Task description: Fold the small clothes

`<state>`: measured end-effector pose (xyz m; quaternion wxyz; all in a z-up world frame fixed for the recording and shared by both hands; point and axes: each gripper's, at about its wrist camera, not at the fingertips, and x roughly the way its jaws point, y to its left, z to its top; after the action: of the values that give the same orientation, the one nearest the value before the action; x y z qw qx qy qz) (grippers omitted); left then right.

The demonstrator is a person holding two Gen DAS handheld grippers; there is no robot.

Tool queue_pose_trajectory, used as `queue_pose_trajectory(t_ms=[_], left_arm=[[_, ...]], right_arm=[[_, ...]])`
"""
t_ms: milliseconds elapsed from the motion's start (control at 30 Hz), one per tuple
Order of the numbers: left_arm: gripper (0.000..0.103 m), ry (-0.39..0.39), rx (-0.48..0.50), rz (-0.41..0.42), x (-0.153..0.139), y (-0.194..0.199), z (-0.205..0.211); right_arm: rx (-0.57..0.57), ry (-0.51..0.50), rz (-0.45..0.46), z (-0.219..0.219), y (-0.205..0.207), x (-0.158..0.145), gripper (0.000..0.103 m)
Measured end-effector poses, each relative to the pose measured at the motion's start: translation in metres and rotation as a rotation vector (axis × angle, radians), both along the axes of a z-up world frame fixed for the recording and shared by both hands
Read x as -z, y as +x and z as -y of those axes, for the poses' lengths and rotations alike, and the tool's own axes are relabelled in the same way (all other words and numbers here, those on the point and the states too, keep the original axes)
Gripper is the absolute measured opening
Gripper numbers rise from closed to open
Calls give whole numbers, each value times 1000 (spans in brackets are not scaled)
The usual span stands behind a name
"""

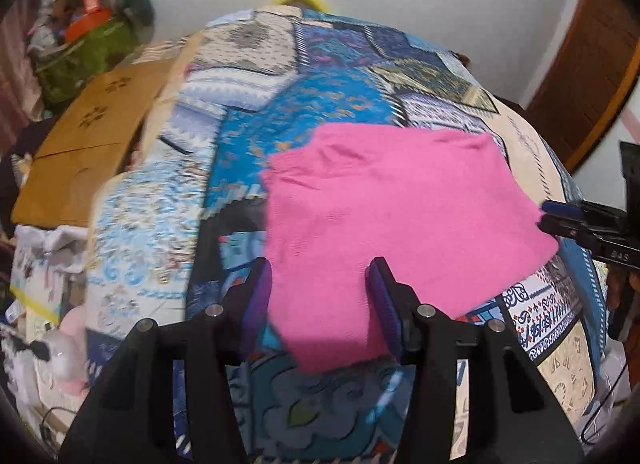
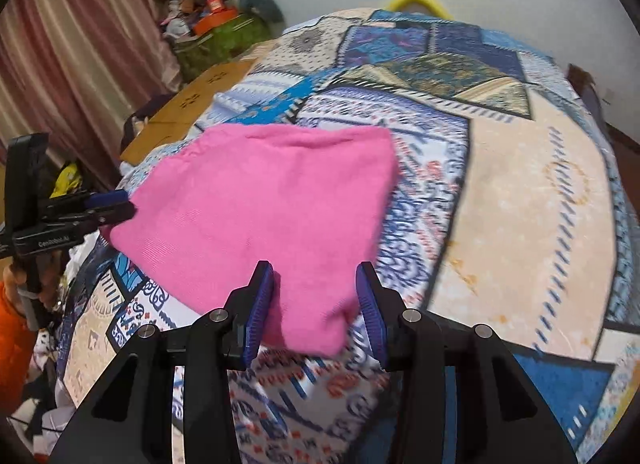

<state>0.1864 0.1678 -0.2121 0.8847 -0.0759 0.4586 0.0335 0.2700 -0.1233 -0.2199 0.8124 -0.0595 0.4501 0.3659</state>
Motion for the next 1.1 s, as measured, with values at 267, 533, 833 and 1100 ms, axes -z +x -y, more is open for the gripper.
queue_pose_trajectory(t_ms=[267, 533, 833, 1100], left_arm=[[50, 14, -45, 148, -67, -29, 11], [50, 49, 9, 441, -172, -90, 65], [54, 128, 32, 689, -225, -169, 117], [98, 112, 0, 761, -226, -205, 127]], right_arm=[[27, 82, 158, 11, -30, -67, 39], [10, 236, 387, 14, -89, -150, 39], [39, 353, 609, 31, -166, -204, 39], [123, 382, 678, 38, -201, -202, 83]])
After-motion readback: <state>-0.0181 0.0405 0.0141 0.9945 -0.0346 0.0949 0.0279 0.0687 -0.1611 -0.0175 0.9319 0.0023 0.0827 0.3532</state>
